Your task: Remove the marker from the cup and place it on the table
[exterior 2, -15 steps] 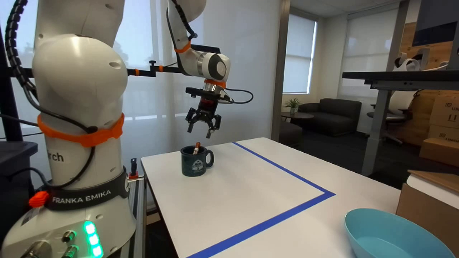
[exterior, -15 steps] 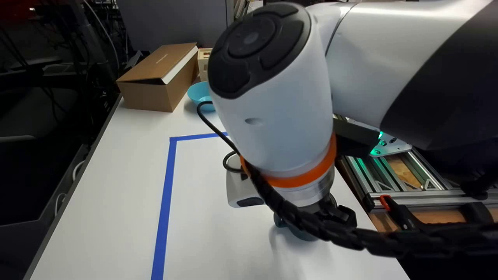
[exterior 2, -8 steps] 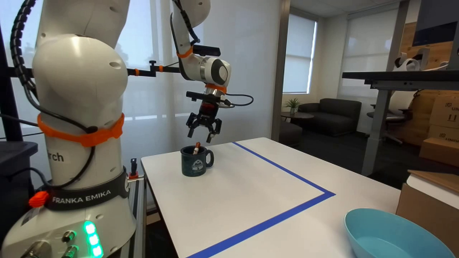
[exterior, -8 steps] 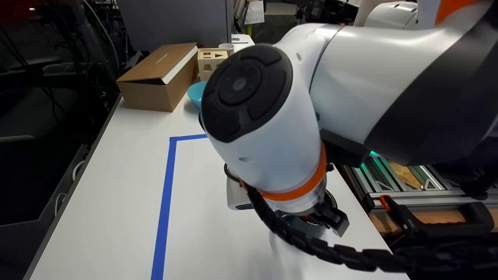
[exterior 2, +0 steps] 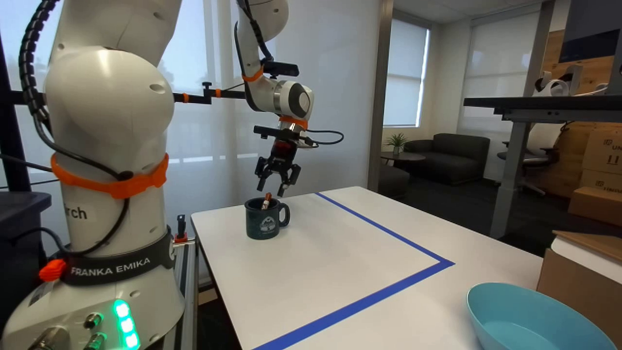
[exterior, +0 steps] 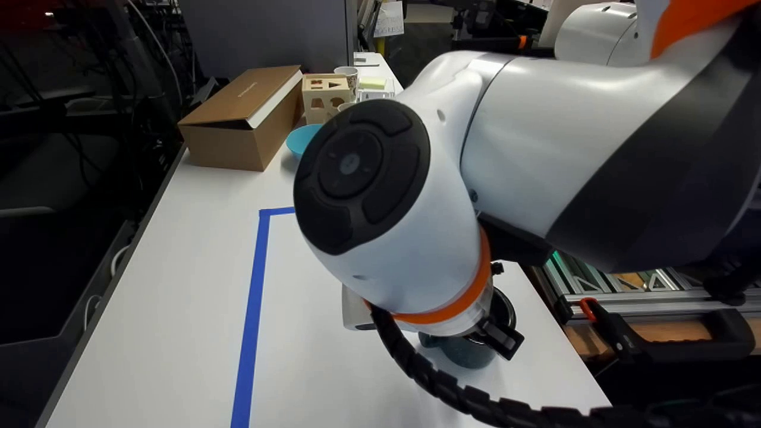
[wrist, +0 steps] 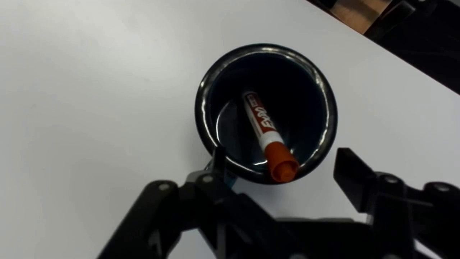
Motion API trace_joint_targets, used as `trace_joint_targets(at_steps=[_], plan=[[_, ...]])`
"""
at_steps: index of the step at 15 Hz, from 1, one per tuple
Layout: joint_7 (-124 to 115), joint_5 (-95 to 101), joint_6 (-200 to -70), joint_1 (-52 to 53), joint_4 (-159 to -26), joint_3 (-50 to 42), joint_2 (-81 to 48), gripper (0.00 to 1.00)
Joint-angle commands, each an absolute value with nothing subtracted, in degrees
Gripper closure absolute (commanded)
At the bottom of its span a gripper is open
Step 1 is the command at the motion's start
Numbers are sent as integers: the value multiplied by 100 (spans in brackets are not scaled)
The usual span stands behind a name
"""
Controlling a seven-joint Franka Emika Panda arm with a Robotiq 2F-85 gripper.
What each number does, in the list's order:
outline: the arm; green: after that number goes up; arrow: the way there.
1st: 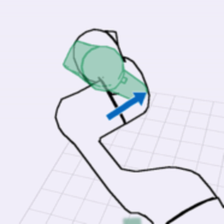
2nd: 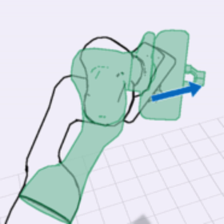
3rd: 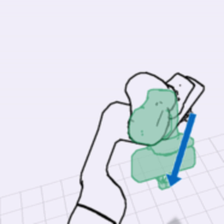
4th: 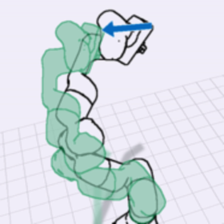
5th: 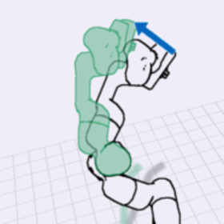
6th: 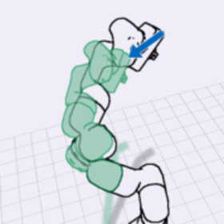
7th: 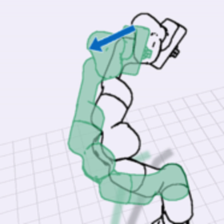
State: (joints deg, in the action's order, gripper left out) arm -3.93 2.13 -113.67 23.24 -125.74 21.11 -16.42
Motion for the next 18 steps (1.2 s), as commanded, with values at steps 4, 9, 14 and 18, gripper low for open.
trace_joint_targets(at_steps=[4, 9, 14, 18], plan=[[-584, 428, -11075, 2439, -12285, 2055, -1736, 63], [-564, 393, -11077, 2420, -12283, 2033, -1779, 54], [-559, 409, -11052, 2437, -12235, 2026, -1858, 56], [-558, 414, -11039, 2450, -12179, 2024, -1909, 95]])
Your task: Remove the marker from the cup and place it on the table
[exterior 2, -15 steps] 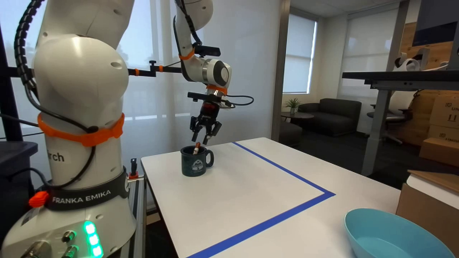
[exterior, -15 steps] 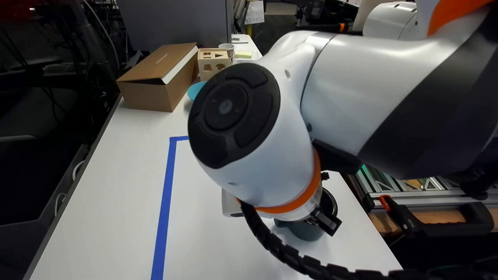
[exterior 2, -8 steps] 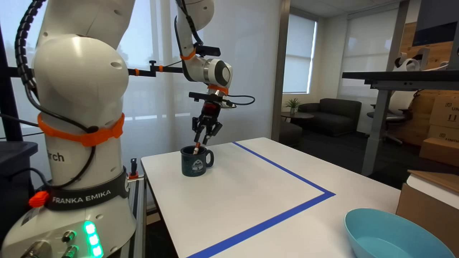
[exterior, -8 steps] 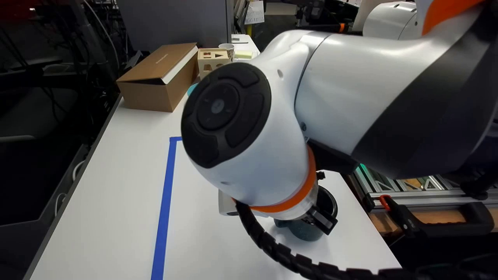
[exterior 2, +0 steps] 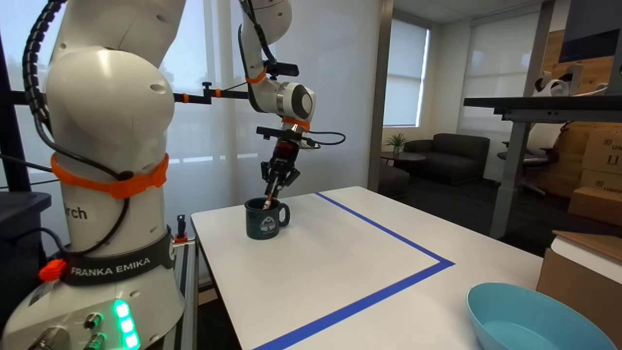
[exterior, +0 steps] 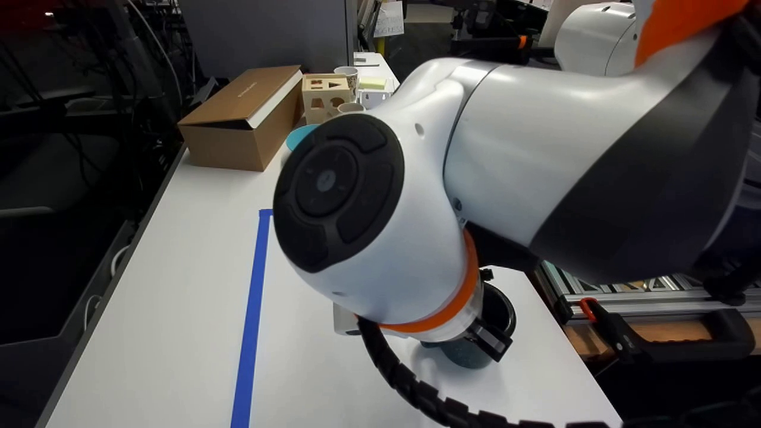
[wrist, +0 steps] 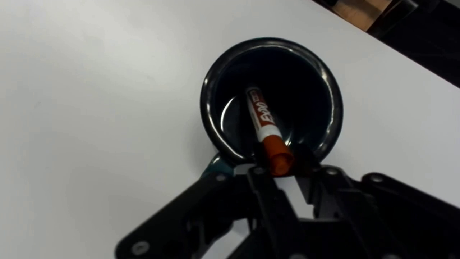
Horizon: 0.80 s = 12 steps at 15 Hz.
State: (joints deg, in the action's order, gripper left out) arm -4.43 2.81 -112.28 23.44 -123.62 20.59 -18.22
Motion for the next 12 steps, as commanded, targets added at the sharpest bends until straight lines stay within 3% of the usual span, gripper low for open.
trace_joint_targets(at_steps=[1, 3, 12], plan=[[-561, 417, -11025, 2453, -12168, 2022, -1913, 100], [-547, 398, -11027, 2448, -12162, 2021, -1912, 95], [-446, 159, -11040, 2305, -12385, 2070, -1207, 95]])
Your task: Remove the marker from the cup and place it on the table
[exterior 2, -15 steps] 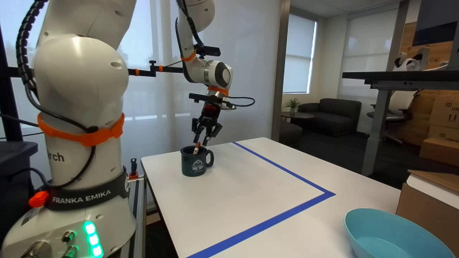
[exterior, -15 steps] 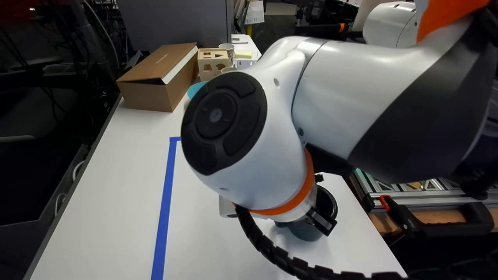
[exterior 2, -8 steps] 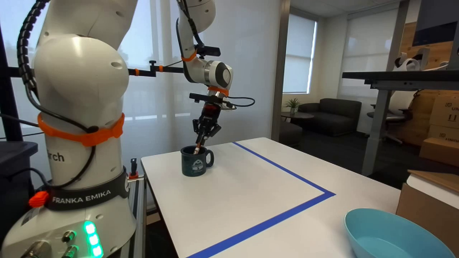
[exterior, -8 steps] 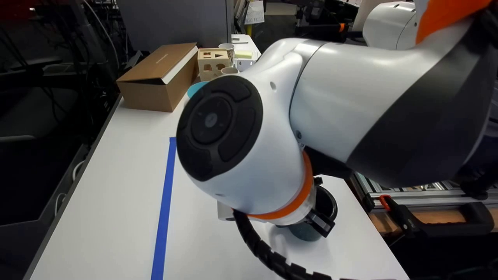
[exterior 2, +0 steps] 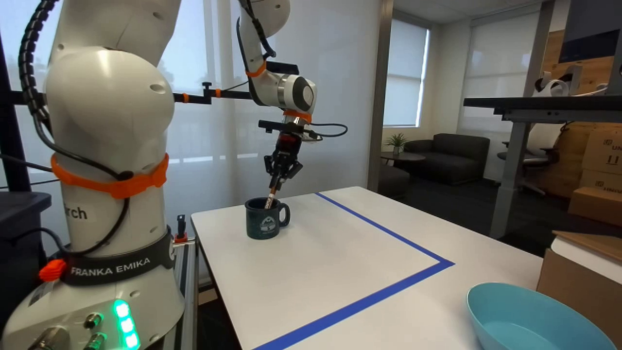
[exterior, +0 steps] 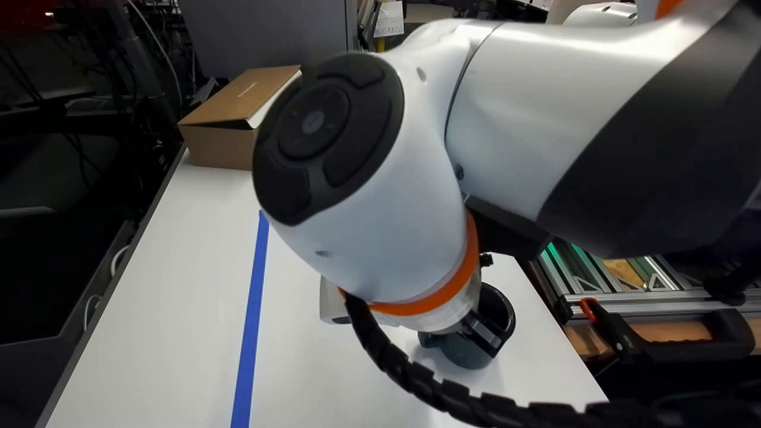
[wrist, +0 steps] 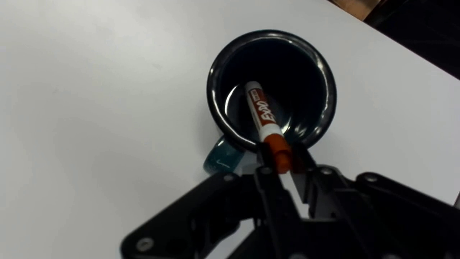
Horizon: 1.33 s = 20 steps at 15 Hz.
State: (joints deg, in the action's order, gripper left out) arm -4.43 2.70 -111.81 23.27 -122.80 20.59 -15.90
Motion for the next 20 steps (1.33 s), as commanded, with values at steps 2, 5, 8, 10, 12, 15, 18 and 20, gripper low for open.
trace_joint_targets(at_steps=[2, 5, 8, 10, 12, 15, 18, 20], plan=[[-447, 84, -11036, 2281, -12452, 2086, -1010, 95], [-422, -164, -11026, 2248, -12627, 2121, -625, 95], [-464, -388, -11006, 2227, -12855, 2106, -163, 95], [-593, -452, -10944, 2180, -13100, 2055, 234, 95], [-736, -459, -10858, 2104, -13344, 1992, 615, 95], [-819, -444, -10748, 1954, -13666, 1869, 1083, 95], [-806, -435, -10752, 1773, -14010, 1686, 1411, 95], [-745, -407, -10823, 1636, -14215, 1547, 1539, 95]])
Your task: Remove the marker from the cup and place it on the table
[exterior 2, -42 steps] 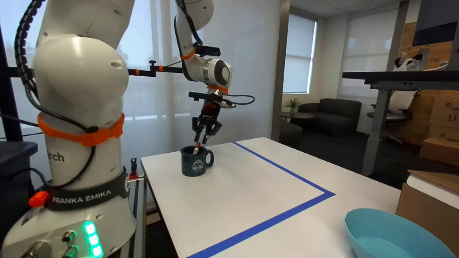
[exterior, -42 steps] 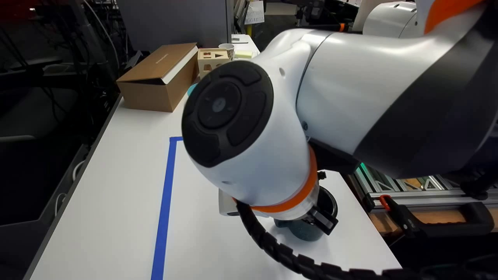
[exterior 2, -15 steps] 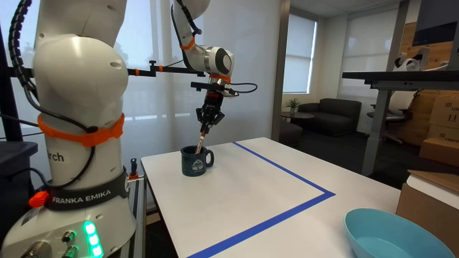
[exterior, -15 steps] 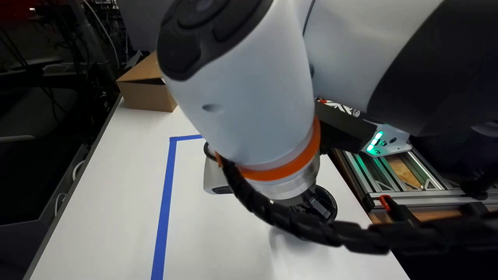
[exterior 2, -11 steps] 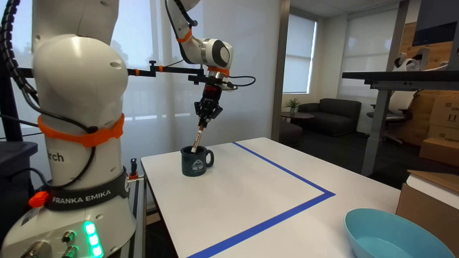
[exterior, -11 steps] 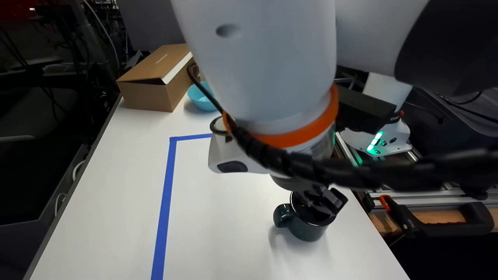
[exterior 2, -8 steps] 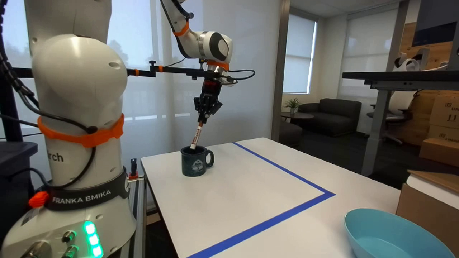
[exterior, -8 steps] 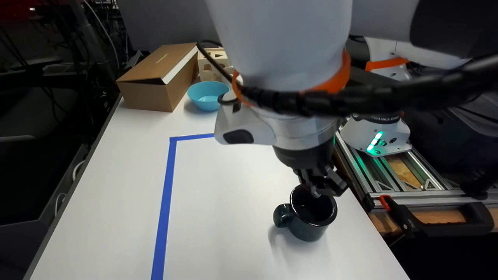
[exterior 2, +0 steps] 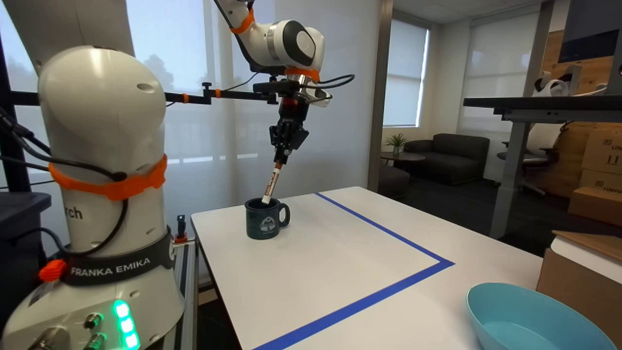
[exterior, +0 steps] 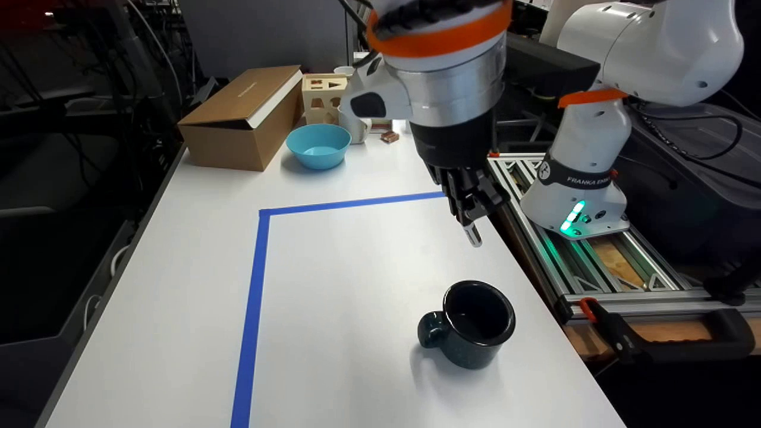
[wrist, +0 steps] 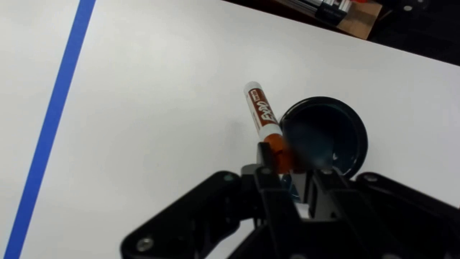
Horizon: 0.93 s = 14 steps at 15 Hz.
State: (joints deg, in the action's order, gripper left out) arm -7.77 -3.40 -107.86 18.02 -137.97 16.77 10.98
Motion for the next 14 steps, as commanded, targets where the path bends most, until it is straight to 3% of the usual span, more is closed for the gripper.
trace_joint_targets(at_steps=[1, 14], plan=[[-694, -409, -10845, 1572, -14297, 1467, 1583, 95], [1514, -525, -12105, 429, -14032, 13, 444, 95]])
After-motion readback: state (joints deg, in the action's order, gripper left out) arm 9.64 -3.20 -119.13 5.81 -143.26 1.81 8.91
